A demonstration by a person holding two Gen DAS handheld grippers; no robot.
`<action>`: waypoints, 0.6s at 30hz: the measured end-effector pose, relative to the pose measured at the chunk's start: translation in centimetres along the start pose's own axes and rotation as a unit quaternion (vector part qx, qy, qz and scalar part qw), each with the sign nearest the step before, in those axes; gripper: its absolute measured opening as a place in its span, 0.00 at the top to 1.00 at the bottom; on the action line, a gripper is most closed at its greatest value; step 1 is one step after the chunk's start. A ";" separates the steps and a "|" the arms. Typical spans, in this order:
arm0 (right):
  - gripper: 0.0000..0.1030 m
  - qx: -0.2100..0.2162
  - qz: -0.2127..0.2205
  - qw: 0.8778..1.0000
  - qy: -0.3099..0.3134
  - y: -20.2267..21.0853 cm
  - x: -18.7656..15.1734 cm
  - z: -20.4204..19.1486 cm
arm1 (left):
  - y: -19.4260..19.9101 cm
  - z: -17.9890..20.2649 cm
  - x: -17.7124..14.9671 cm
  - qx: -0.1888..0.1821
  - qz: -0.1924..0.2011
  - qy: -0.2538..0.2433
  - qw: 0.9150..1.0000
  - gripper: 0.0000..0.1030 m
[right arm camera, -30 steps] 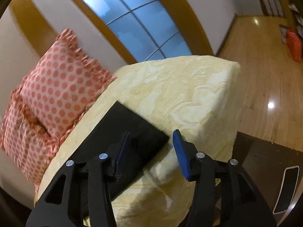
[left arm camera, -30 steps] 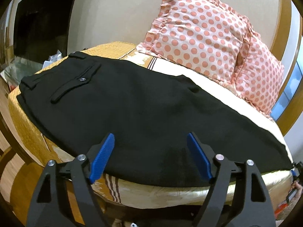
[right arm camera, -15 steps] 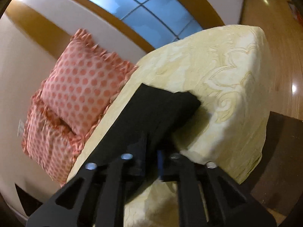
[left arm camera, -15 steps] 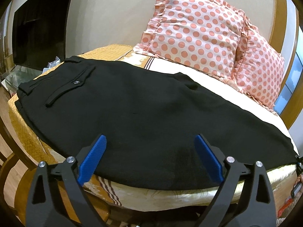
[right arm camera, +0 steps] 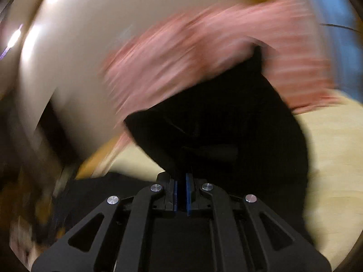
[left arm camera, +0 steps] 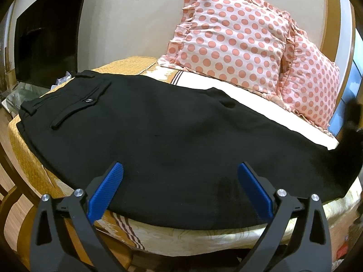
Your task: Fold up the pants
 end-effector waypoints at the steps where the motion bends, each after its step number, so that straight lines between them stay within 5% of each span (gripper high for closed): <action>1: 0.95 0.015 -0.056 0.998 0.037 -3.1 -2.3 -2.6 | 0.0 0.0 0.0 0.000 0.000 0.000 1.000 0.02; 4: 0.95 0.014 -0.122 0.990 0.068 -7.1 -6.3 -5.2 | 0.1 0.0 0.0 -0.002 -0.001 -0.001 1.000 0.02; 10: 0.95 0.013 -0.077 0.996 0.036 -7.0 -4.0 -6.3 | 0.1 0.1 -0.1 -0.001 0.004 -0.011 1.000 0.02; 14: 0.95 0.004 -0.119 0.988 0.100 -8.7 -7.0 -8.0 | 0.3 0.0 -0.1 -0.004 0.012 -0.004 1.000 0.02; 18: 0.94 0.003 -0.129 0.984 0.126 -8.2 -8.0 -8.5 | 2.7 -2.0 0.8 -0.015 0.045 0.059 0.997 0.04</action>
Point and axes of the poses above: each gripper's, at about its wrist camera, not at the fingertips, and y roughly against the way its jaws point, z to its right, x to its top, the point moved 6 cm from there along -y, roughly the way its jaws point, and after that the axes turned 4 degrees about -y, right-handed, at the moved point
